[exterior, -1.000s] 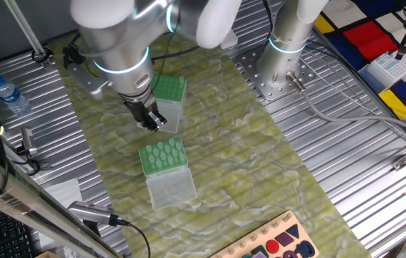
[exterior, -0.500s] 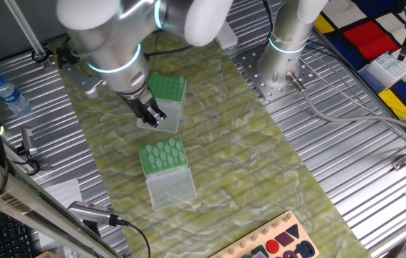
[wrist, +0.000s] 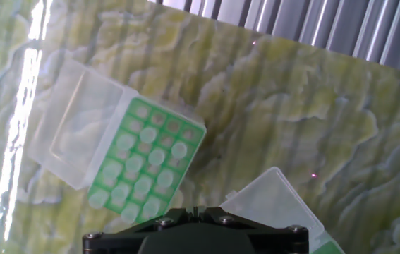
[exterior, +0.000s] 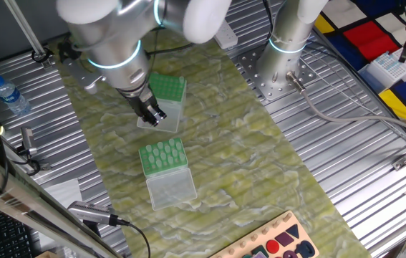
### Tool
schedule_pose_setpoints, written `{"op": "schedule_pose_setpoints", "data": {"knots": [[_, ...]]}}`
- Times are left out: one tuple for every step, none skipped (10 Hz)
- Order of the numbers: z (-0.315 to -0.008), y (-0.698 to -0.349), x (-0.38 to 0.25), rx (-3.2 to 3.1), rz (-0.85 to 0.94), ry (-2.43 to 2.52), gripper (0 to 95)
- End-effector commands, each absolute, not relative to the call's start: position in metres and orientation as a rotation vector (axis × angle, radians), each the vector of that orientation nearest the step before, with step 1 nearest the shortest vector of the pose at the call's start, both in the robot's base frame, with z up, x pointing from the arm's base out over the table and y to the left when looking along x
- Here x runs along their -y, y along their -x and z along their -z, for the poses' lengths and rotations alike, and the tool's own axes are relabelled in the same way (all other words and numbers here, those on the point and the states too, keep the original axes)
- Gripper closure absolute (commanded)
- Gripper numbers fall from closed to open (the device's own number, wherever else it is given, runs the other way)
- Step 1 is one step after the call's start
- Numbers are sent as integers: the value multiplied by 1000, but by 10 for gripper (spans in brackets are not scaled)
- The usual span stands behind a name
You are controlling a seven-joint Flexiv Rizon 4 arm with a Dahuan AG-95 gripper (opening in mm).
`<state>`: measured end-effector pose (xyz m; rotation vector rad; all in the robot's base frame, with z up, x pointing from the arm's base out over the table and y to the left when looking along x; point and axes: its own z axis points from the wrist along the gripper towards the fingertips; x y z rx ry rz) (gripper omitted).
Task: Transfer all large pipette tips from one holder to another
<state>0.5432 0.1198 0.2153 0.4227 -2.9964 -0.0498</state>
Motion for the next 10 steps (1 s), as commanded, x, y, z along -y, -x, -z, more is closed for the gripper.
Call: {"op": "schedule_pose_setpoints", "data": {"knots": [[-209, -557, -126, 3007, 50, -410, 760], [-206, -561, -129, 3017, 44, -397, 760], [-202, -566, -132, 3030, 42, -391, 760], [-198, -569, -135, 3036, 42, -384, 760], [-194, -571, -138, 3041, 40, -374, 760], [-190, -573, -140, 3046, 38, -372, 760], [-185, -575, -141, 3049, 37, -370, 760], [-182, -577, -142, 3054, 36, -370, 760], [-179, -579, -142, 3059, 38, -370, 760], [-177, -581, -144, 3063, 36, -365, 760]]}}
